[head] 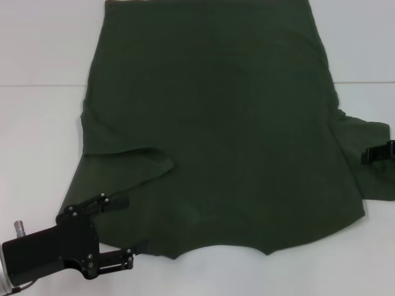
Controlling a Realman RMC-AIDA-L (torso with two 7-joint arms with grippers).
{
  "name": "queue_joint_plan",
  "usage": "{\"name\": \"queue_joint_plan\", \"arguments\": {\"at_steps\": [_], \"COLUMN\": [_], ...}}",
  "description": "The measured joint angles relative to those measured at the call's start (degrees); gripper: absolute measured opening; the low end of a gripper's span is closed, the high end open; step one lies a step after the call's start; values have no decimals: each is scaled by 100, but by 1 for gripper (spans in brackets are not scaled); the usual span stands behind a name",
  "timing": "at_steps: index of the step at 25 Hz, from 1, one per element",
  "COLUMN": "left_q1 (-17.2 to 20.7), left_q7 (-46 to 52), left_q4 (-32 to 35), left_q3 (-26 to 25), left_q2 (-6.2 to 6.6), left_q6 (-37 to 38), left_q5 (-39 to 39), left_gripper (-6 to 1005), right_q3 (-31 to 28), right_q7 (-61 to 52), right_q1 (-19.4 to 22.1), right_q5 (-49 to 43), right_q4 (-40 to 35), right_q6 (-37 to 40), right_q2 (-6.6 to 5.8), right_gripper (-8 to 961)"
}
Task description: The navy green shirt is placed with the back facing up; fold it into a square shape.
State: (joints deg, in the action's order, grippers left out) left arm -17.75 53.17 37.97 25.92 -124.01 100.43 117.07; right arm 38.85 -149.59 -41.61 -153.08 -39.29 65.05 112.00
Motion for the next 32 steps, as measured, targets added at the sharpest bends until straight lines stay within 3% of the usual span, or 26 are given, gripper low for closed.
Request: {"name": "queue_joint_plan", "arguments": {"at_steps": [9, 15, 18, 23, 32], "left_q1": [-10, -11, -14, -16, -18], "left_q7": [0, 0, 0, 0, 77], "left_q4": [8, 9, 12, 18, 24], "left_q3": [1, 1, 0, 1, 0], "left_q2": [0, 0, 0, 0, 0], "left_q6": [-1, 0, 3, 11, 35], "left_q5": [-3, -18, -23, -41, -45], "left_gripper": [873, 873, 873, 873, 873], "right_q3": [146, 176, 176, 175, 150], "right_q7": [-54, -81, -86, -88, -69], "right_q1": [4, 4, 4, -3, 35], "right_q5": [-54, -56, -56, -56, -43], "right_q4": [0, 0, 0, -5, -102], "right_q6": [10, 14, 35, 51, 69], "right_q2": [-24, -29, -29, -41, -53], "right_gripper": [747, 538, 294, 86, 23]}}
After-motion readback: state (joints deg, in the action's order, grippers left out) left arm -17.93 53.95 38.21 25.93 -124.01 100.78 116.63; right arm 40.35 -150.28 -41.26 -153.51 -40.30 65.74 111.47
